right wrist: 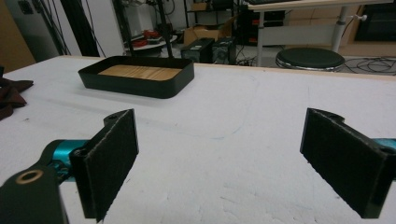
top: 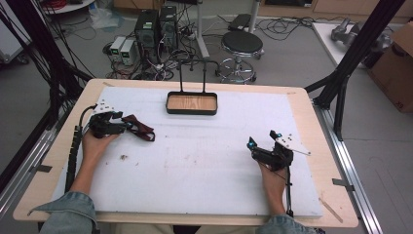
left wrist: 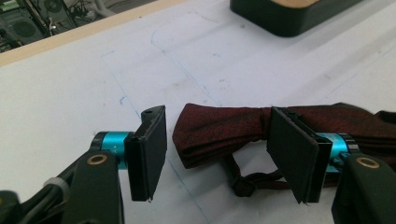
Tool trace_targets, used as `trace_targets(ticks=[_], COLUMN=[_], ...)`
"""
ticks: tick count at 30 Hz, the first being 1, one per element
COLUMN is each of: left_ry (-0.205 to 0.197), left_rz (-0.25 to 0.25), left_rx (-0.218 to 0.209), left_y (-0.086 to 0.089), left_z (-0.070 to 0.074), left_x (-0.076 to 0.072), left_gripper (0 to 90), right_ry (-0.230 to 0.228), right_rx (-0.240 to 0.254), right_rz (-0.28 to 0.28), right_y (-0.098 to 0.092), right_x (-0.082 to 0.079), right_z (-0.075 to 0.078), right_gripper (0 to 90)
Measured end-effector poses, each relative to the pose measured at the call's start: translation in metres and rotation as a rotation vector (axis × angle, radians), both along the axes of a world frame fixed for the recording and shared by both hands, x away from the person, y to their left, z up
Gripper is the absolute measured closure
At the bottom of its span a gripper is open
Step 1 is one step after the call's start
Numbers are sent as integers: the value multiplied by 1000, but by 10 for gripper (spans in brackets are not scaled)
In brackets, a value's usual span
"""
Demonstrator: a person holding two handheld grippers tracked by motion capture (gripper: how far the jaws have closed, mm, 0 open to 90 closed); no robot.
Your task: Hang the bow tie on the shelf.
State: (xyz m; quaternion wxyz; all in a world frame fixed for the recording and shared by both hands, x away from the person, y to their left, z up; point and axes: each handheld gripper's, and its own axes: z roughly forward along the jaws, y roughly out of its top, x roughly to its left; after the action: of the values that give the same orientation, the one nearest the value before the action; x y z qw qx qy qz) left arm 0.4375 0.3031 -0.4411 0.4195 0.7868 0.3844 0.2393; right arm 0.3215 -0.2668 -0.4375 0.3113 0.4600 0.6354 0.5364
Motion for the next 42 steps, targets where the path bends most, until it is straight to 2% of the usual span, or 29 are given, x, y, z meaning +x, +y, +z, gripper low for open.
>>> trace_targets(ticks=[2,4,12,14,17,19,21,23,25,29,35,40,42], left_ry=[11,14,31,37,34,24,14,-2,-26,-70,-110,-136,-144], left_rz=[-7,-11,-24,-29,-41,-49,-57,-56,-52,-55,-40,-12,-13], left_rx=[18,19,81,93,109,142,164,176,167,122,58,-13,-18], left_y=[0,1,-4,-5,-7,-9,-13,-16,-18,-24,-30,-35,-38], left_z=[-1,-2,-6,-6,-6,-5,-4,-3,0,6,18,29,32], left_x=[3,5,5,4,3,1,-1,-2,-4,-8,-13,-17,-18], left_gripper=[378,383,488,537,670,763,819,839,846,853,853,852,852], right_ry=[1,-1,0,-2,1,2,2,5,0,1,1,7,7], right_rx=[1,0,2,1,3,4,2,4,1,0,3,11,12], right_rz=[0,-2,-2,-2,0,2,2,4,2,3,3,1,2], right_y=[0,0,0,0,0,0,0,1,0,0,0,0,0], right_x=[0,0,0,1,1,1,0,0,1,1,1,0,0], right_z=[0,0,0,0,0,0,0,0,0,0,0,0,0], right_gripper=[106,105,105,105,105,106,105,105,105,105,105,105,106])
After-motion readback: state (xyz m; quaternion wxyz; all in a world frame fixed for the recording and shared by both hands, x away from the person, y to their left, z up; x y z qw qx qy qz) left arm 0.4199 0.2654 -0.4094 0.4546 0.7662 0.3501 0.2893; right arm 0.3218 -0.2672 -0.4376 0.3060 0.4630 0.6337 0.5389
